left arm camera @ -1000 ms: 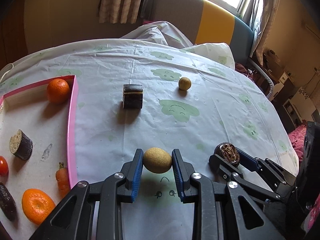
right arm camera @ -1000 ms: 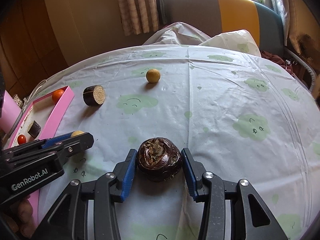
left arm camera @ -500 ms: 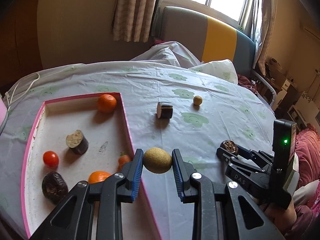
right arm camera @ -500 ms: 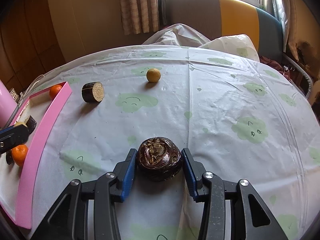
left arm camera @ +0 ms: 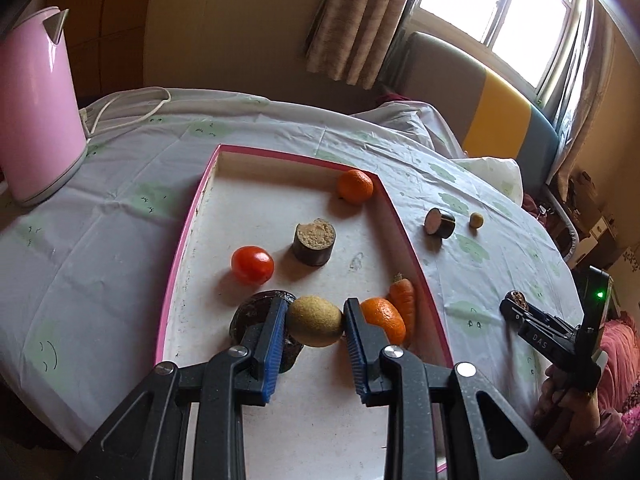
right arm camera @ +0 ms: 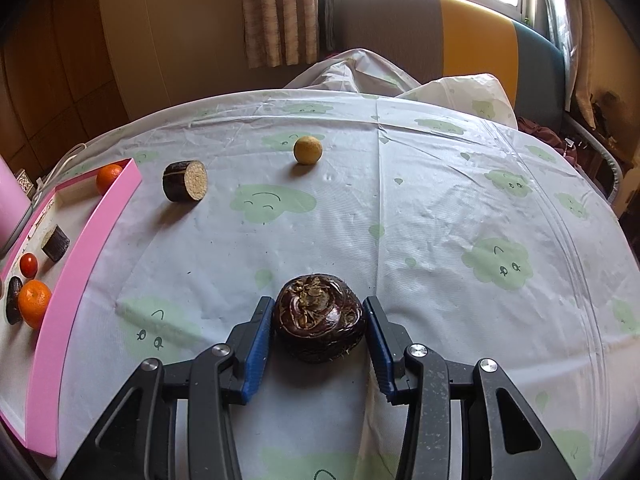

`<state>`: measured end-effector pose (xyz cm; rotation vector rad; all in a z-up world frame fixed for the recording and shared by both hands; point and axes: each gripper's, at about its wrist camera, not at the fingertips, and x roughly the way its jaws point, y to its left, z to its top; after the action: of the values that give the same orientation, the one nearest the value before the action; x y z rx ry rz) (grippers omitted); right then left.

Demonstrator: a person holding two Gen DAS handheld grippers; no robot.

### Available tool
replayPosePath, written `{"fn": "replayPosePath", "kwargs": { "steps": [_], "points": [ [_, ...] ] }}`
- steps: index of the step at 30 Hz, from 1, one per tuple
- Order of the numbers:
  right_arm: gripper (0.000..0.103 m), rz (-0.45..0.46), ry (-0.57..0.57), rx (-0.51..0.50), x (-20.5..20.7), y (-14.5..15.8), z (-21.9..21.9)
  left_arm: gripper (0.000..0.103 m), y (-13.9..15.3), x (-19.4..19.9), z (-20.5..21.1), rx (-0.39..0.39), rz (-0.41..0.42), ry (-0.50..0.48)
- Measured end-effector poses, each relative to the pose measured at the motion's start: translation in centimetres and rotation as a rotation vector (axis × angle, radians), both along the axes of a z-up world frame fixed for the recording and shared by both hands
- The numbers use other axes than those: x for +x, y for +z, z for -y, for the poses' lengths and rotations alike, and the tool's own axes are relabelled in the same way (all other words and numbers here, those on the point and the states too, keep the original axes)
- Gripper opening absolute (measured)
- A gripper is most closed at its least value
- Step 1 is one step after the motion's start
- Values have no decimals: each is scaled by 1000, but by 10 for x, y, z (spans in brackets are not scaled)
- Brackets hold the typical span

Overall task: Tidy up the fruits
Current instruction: 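Lower the potato into the tray and open the left gripper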

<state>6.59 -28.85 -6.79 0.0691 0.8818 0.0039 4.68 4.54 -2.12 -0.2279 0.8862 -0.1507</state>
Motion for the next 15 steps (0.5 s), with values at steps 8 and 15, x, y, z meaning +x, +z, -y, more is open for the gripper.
{"fn": "replayPosePath", "kwargs": {
  "steps": [8,15],
  "points": [
    [45,0,0,-2,0,0,0,29,-1,29,17,32,3,-32],
    [45,0,0,-3,0,0,0,33,-9,34,20,82,-34,8]
  ]
}}
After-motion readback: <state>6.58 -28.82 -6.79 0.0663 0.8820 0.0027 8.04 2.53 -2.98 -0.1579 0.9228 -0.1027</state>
